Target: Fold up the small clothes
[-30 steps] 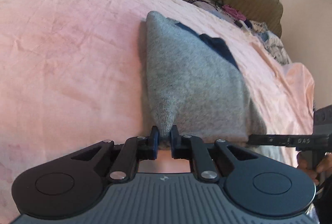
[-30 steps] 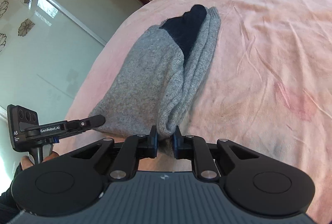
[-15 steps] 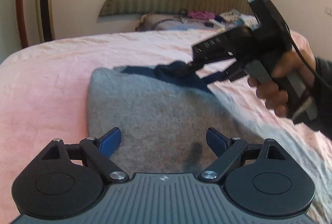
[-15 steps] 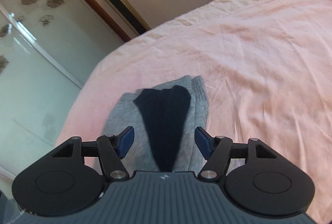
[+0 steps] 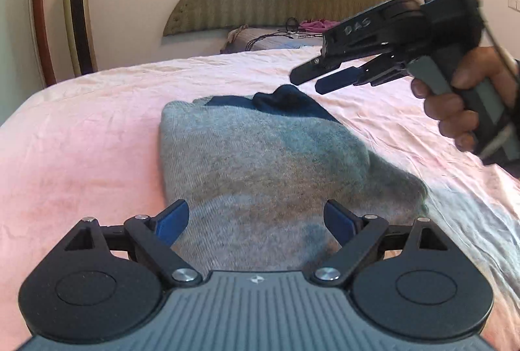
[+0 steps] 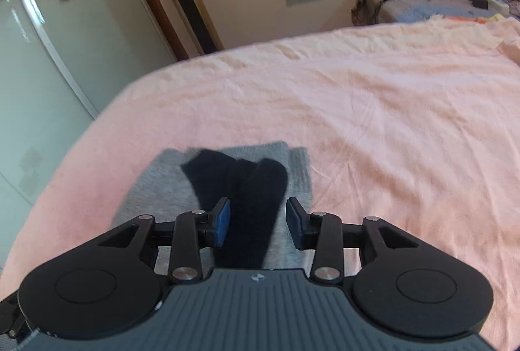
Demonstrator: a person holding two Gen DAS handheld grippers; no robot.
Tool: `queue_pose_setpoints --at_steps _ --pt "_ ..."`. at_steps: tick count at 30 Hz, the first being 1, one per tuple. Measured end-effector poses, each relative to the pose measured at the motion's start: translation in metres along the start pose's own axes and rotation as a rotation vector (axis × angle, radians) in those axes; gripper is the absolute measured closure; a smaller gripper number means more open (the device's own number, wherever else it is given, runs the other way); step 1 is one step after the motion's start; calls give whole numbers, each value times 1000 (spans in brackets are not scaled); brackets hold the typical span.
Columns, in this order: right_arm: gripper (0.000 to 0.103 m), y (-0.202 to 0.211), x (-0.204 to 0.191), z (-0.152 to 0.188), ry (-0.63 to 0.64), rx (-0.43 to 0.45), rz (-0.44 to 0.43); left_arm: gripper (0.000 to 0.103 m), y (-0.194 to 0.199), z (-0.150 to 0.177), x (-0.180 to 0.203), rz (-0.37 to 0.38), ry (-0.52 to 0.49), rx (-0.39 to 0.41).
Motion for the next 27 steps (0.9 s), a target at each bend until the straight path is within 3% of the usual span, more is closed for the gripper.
queue_pose_setpoints --at_steps 3,6,7,11,13,15,17,18,21,23,27 --pt "53 -2 -31 18 41 -47 -88 12 -22 10 -3 -5 24 -65" --pt "54 -35 -32 44 94 -149 -46 11 -28 12 -4 -37 0 -47" --pt "56 -39 -29 42 116 -111 -60 11 -26 12 -4 -39 4 -53" --pt "60 -30 -25 33 38 -135 -49 12 -4 12 -14 -41 80 -69" --pt "53 -8 -37 34 81 -104 -19 12 10 15 -17 -23 104 -49" --pt "47 12 -53 41 116 -73 -62 12 12 20 -15 -6 112 -64" --pt "40 12 -58 59 110 -114 -91 12 1 29 -15 -5 132 -106" --pt "40 4 -53 69 121 -137 -73 12 -3 33 -18 -9 150 -125" --pt "51 7 -42 72 119 -84 -54 12 12 32 -23 -4 187 -104" --pt "49 25 -40 67 47 -87 -44 12 27 33 -31 28 251 -85" --pt "39 69 -28 78 -39 -51 -89 12 33 43 -56 140 528 -125"
Point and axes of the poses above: each gripper's, at about its wrist camera, not at the fingertips, and y roughly against the way its jaws point, x to its right, z to its underside, the point moved 10 cm from there along -y, roughly the way its jaws point, and after that the axes turned 4 degrees about y, right-handed, at the moved point
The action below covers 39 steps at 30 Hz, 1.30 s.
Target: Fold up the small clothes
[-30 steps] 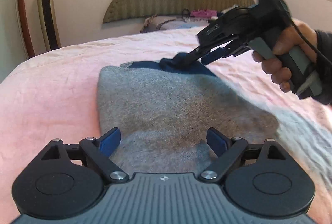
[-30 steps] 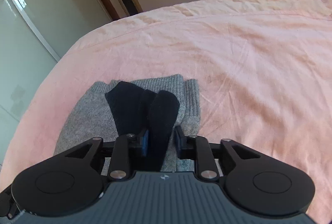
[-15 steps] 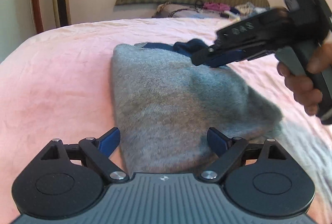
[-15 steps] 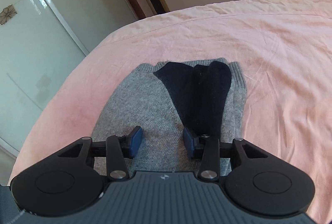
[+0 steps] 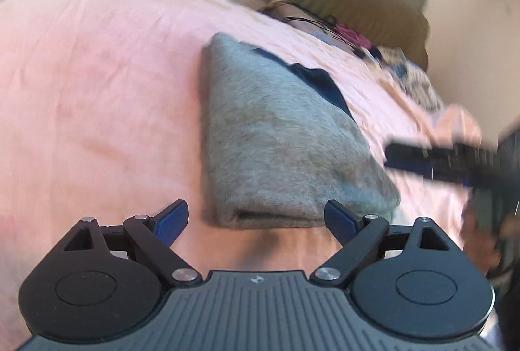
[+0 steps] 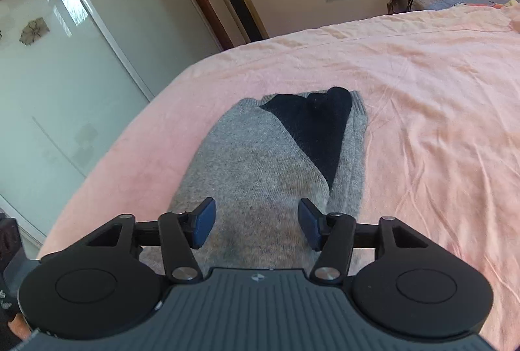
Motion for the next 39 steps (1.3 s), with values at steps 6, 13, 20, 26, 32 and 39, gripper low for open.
queue_pose_setpoints --at_steps 6,13,20,26,32,39 --pt "38 -8 36 42 -180 -104 2 25 -20 -16 -2 82 160 -18" --pt "83 -15 21 49 -27 -160 14 83 -26 -11 -4 -63 35 -59" --pt "44 5 7 53 141 -117 111 75 14 4 18 -221 -295 79" --pt "30 35 11 58 -66 -36 -11 24 19 7 9 -208 -202 102" --pt "30 -4 43 53 -398 -76 -146 26 -16 -22 -13 -3 163 -8" --pt "82 -33 27 45 -255 -157 -125 93 -13 -19 8 -55 39 -59"
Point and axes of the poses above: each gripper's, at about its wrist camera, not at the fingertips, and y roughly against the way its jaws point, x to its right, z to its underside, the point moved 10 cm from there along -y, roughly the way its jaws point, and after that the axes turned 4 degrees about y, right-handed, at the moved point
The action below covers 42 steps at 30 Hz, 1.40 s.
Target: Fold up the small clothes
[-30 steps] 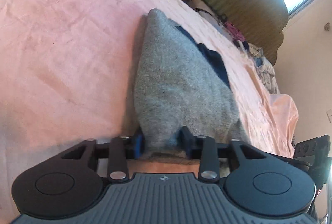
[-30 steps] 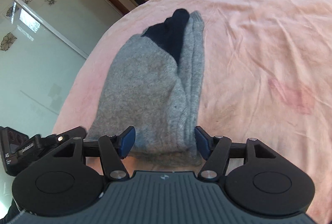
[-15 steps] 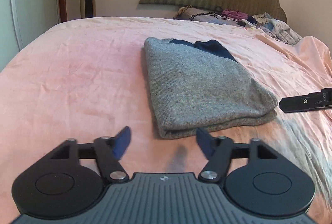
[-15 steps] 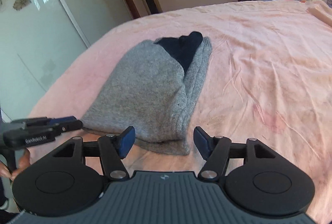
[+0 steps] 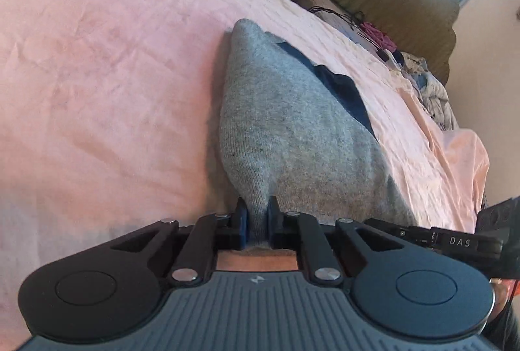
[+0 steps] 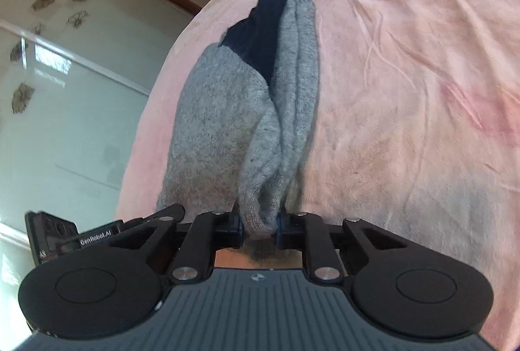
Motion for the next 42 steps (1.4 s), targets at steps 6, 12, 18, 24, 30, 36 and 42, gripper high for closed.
queue_pose_setpoints --at_steps 6,12,18,24,30,36,42 --pt "83 31 -7 30 223 -2 138 91 11 38 11 -206 -353 30" --pt "53 66 -26 16 293 227 259 91 15 39 17 -247 -391 57" --pt "31 51 -83 -41 452 299 218 91 14 38 13 -242 -368 54" --pt "30 -31 -82 -78 479 118 272 91 13 37 12 -229 -351 48" --pt "25 -68 -42 -79 451 -6 336 91 12 36 10 -208 -346 49" --pt "30 -55 -57 -113 409 90 318 91 10 36 9 -203 -357 53" --pt "35 -83 -20 -121 340 15 375 90 15 38 10 -209 -377 62"
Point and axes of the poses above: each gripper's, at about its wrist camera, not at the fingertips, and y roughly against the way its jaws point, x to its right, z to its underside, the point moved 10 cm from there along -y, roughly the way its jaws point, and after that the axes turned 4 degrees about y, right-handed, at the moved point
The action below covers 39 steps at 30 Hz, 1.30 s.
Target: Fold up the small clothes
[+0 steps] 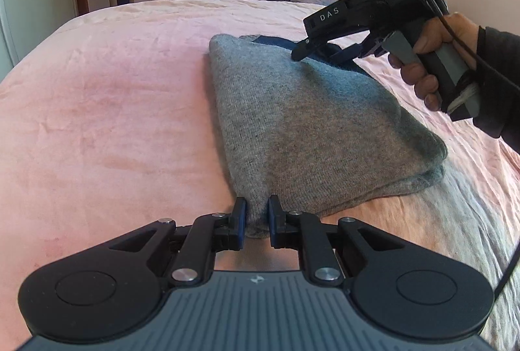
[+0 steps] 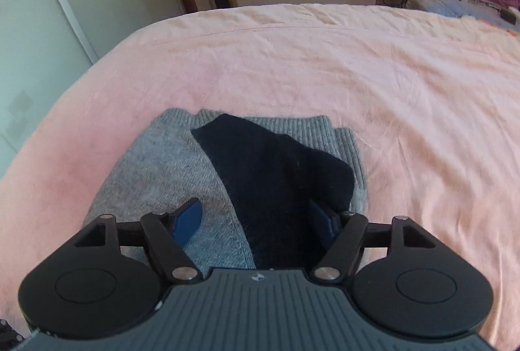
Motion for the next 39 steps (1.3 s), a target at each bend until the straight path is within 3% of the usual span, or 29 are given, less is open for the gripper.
queue_pose_setpoints --at_steps 3,5,6,7,10,12,14,16,18,20,22,24,25,26,27,28,31,34,36,38,39 --pt "41 20 -14 -11 40 62 4 90 -2 0 2 -5 -7 5" --pt "39 25 -22 -14 18 87 -75 90 -3 -2 3 -10 -6 -1" --pt "32 15 -16 -12 16 58 -58 90 -2 -3 4 -12 -13 0" --pt "36 1 -4 -6 16 10 16 90 1 -4 4 -12 -18 3" --pt "44 9 8 -3 -44 51 14 89 16 -6 -4 6 14 37" --pt "42 37 2 1 -40 103 -31 80 20 -10 -16 42 96 47" --pt "27 65 3 14 -35 147 -50 53 14 -17 -33 91 221 34" --pt "22 78 16 34 -93 124 -75 39 2 -22 -47 163 369 -5" --pt "22 84 31 59 -199 69 -139 35 -14 -23 -54 267 499 -60" --pt "22 85 36 84 -281 14 -228 29 -22 -28 -52 317 541 -65" --pt "22 85 29 108 -312 -24 -290 30 -30 -32 -41 381 554 -99" --pt "25 86 13 119 -308 -36 -379 62 -38 -33 -27 428 559 -149" --pt "42 85 9 122 -323 -48 -408 85 -44 -30 -22 427 557 -192" --pt "56 81 5 126 -323 -73 -418 88 -48 -28 -19 404 546 -203" --pt "75 76 2 129 -307 -87 -415 89 -46 -29 -16 396 522 -191" --pt "77 75 1 129 -303 -86 -424 91 -39 -31 -15 397 503 -176" --pt "81 94 -4 126 -265 -48 -462 92 -6 -37 -14 452 462 -128" --pt "81 126 -13 132 -210 -31 -534 92 20 -24 -11 500 399 -132" --pt "81 137 -15 145 -196 -45 -560 91 14 -4 -12 451 360 -166" --pt "80 129 -14 163 -189 -89 -523 86 -3 12 -18 385 344 -172" --pt "72 121 -13 171 -198 -108 -493 86 0 13 -20 387 360 -159"
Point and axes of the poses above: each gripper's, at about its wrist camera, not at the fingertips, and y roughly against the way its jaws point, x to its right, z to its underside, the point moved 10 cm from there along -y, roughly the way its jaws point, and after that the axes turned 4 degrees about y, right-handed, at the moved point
